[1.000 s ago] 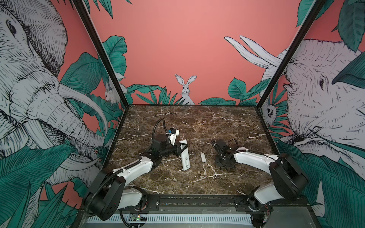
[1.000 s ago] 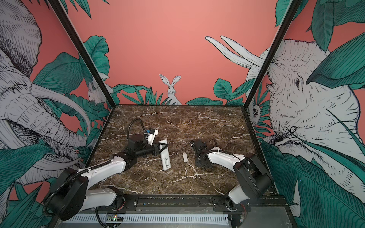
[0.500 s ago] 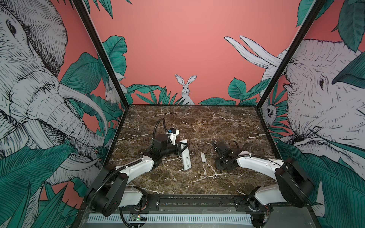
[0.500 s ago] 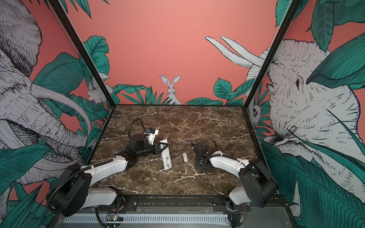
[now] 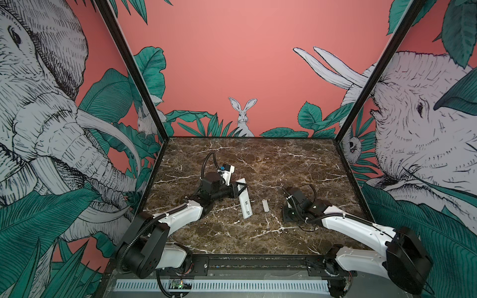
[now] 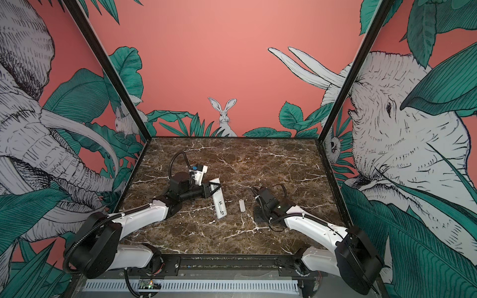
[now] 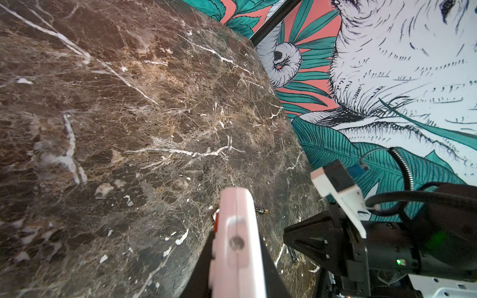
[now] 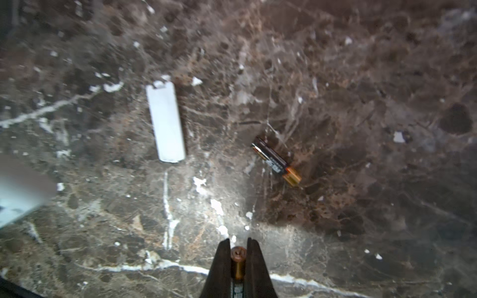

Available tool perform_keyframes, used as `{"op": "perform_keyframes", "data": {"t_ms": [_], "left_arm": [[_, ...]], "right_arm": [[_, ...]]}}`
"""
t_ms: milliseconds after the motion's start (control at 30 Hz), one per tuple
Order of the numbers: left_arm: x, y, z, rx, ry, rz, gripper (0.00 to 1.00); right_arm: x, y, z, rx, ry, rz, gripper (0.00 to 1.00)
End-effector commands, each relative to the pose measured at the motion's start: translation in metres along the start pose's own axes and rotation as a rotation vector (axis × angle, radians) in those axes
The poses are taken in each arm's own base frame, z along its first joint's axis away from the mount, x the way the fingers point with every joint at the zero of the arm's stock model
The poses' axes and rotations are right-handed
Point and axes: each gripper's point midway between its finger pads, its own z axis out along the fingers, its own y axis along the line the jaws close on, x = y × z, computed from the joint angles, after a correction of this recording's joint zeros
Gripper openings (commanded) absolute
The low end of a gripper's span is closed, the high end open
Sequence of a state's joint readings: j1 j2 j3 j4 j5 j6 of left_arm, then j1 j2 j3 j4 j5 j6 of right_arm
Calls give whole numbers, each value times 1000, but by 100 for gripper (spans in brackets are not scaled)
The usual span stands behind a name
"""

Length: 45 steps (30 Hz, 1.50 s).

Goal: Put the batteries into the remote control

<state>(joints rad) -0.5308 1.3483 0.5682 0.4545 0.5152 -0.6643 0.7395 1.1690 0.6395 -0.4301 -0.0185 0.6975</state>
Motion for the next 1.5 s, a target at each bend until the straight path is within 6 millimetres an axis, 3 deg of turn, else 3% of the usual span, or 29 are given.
{"op": "perform_keyframes", "data": {"t_ms": [0,233,600,1000,1467], "left_arm": [[-23,-17,0,43,-67,6,0],[-33,-25,-3,53,-86,18,0],[-43,-39,-8,98,-119,-11,0],[-50,-56,-15,158,-137,-10,0],[-64,-75,-24,218,-168,-49,0]], "right_arm": [[-27,26,-14,-112,-126,-63,0],[-60,67,-43,-304,-307,-166,0],[-91,111,-91,-500,-524,-314,0],[-101,143,-105,-662,-593,-362,0],[-99,159,-111,-724,-630,-425,0]]}}
